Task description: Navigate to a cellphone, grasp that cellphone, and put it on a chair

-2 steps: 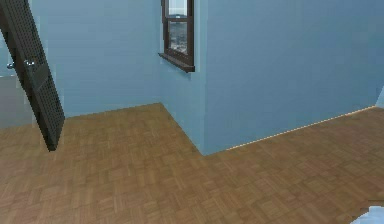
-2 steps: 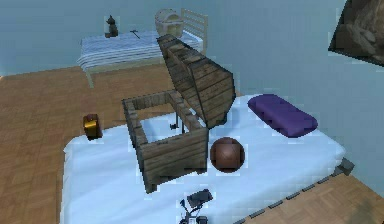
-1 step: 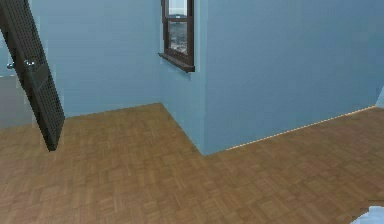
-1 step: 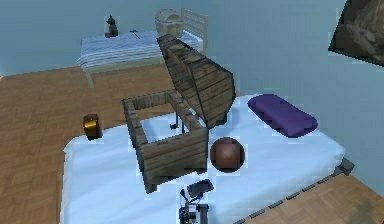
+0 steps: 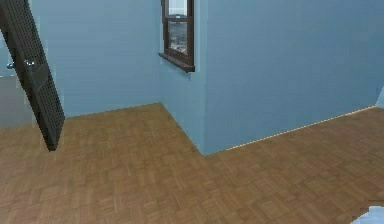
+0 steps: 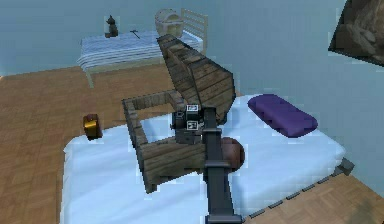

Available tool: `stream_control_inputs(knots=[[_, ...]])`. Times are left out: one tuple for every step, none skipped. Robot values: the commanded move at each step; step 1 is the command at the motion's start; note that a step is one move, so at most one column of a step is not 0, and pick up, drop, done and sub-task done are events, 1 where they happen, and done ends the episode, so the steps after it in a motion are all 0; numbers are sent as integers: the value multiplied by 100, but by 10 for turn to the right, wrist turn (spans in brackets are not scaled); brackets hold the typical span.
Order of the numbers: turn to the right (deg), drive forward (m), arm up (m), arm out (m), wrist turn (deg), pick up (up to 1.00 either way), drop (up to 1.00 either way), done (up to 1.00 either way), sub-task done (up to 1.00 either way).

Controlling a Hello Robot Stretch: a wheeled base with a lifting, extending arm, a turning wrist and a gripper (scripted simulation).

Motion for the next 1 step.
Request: stream_control_inputs(knots=[[0, 0, 18, 0, 0, 0, 0, 0, 0]])
